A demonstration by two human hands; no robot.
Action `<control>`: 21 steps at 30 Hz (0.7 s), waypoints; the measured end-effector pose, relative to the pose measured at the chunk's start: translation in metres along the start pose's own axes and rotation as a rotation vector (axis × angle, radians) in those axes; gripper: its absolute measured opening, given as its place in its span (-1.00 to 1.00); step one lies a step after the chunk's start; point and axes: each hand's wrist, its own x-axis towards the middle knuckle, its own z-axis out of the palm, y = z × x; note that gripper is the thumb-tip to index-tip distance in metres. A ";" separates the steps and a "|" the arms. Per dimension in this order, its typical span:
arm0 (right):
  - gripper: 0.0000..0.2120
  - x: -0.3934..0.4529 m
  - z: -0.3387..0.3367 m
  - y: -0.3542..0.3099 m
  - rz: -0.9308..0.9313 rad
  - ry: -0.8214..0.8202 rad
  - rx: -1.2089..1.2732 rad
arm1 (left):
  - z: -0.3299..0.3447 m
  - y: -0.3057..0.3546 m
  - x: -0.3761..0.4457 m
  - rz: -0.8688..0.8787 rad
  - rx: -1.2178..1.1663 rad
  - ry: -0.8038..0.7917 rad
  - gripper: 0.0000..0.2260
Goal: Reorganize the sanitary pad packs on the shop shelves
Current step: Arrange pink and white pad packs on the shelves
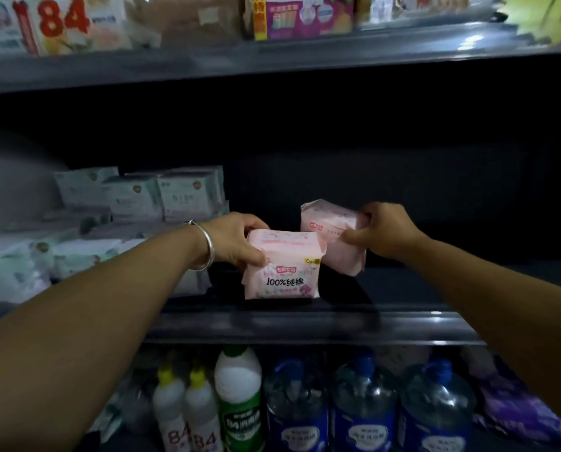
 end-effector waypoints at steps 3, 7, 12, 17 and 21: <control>-0.66 0.027 0.006 0.004 -0.001 0.004 0.002 | -0.012 -0.007 0.032 -0.009 -0.018 0.022 -0.54; -0.54 0.060 0.011 0.011 0.033 0.014 -0.003 | -0.022 -0.016 0.076 -0.024 0.103 0.039 -0.54; -0.52 0.087 0.018 0.015 0.044 0.017 -0.008 | -0.025 -0.035 0.117 -0.059 0.379 0.026 -0.48; -0.49 0.097 0.024 0.017 0.025 0.007 0.013 | -0.019 -0.037 0.139 -0.069 0.458 -0.037 -0.32; -0.57 0.096 0.023 0.016 0.019 -0.006 -0.011 | 0.006 -0.044 0.147 -0.031 0.594 -0.004 -0.23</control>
